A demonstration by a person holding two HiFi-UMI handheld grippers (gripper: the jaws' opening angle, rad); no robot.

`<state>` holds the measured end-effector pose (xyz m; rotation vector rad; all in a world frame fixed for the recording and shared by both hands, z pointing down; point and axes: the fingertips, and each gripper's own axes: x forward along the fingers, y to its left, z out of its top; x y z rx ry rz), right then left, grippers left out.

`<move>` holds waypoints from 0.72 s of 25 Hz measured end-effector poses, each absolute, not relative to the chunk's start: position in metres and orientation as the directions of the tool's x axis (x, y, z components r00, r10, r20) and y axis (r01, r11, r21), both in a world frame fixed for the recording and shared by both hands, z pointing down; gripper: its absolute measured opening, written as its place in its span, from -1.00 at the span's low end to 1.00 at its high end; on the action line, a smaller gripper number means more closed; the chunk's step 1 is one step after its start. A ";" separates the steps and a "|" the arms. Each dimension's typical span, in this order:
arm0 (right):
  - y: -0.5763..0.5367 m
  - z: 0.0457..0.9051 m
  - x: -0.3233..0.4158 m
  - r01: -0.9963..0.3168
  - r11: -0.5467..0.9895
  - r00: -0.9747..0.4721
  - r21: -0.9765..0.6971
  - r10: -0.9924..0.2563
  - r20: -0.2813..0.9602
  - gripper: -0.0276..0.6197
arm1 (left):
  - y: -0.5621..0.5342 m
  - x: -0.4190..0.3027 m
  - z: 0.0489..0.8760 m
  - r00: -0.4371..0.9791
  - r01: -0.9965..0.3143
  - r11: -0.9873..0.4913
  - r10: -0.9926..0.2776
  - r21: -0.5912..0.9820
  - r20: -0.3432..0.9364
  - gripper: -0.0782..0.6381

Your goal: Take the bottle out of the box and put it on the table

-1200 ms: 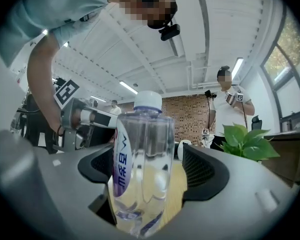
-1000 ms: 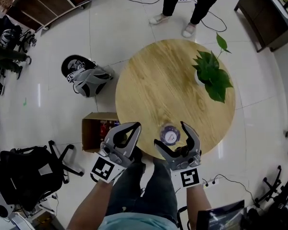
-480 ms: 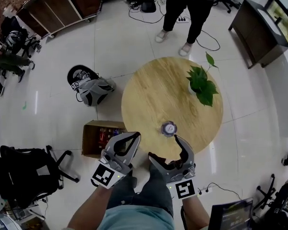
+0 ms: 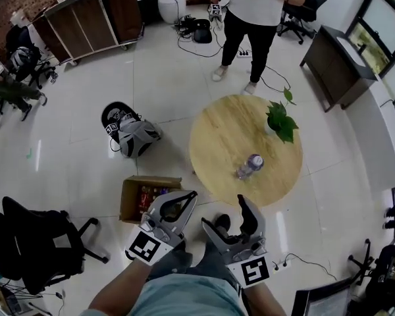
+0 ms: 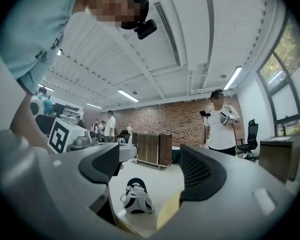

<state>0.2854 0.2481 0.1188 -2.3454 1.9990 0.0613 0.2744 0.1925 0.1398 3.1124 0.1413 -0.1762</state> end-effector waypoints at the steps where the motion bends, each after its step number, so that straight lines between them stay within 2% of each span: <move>1: 0.246 0.113 0.272 -0.987 -0.159 0.160 -0.009 -0.985 -0.065 0.27 | 0.192 0.263 0.135 0.989 0.093 -0.996 0.090 0.013 -0.119 -0.75; 7: 0.234 0.087 0.221 -0.983 -0.180 0.177 0.032 -0.981 -0.078 0.27 | 0.184 0.217 0.119 0.988 0.082 -0.996 0.076 0.041 -0.137 -0.75; 13: 0.241 0.074 0.209 -0.979 -0.196 0.190 0.060 -0.977 -0.098 0.15 | 0.196 0.201 0.106 0.984 0.094 -0.995 0.088 0.030 -0.157 -0.75; 18: 0.258 0.068 0.208 -0.981 -0.182 0.175 0.060 -0.979 -0.103 0.13 | 0.212 0.200 0.100 0.986 0.074 -0.997 0.071 0.015 -0.151 -0.75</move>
